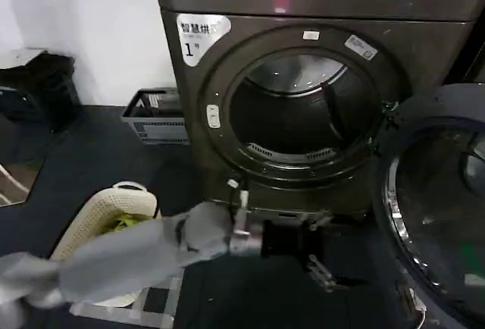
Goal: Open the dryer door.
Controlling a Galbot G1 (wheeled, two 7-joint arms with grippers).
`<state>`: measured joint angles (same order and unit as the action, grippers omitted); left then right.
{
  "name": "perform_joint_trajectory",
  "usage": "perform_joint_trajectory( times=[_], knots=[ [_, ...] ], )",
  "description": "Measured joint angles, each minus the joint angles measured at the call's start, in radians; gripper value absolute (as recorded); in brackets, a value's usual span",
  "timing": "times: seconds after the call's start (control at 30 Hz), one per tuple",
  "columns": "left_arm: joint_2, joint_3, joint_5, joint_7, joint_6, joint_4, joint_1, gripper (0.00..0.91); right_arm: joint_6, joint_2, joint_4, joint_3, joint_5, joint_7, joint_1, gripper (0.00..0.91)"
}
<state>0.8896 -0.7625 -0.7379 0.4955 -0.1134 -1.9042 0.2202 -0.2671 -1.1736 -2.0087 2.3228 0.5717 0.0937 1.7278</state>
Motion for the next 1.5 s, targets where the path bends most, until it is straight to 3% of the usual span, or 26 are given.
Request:
perform_joint_trajectory(
  times=[0.37, 0.93, 1.17, 1.5],
  knots=[
    [-0.200, 0.036, 0.106, -0.064, -0.045, -0.070, 0.026, 0.907, -0.019, 0.016, -0.008, 0.011, -0.071, -0.015, -0.015, 0.907],
    [-0.532, 0.165, 0.124, -0.194, 0.053, -0.152, 0.144, 0.907, -0.018, 0.040, -0.013, -0.003, -0.136, -0.015, -0.034, 0.907],
    [-0.668, 0.269, 0.137, -0.159, 0.080, -0.151, 0.276, 0.907, -0.018, 0.034, -0.017, -0.018, -0.143, -0.013, -0.044, 0.907],
    [-0.842, 0.416, 0.233, -0.047, 0.248, -0.154, 0.413, 0.907, -0.019, 0.033, -0.013, -0.023, -0.170, -0.012, -0.054, 0.907]
  ],
)
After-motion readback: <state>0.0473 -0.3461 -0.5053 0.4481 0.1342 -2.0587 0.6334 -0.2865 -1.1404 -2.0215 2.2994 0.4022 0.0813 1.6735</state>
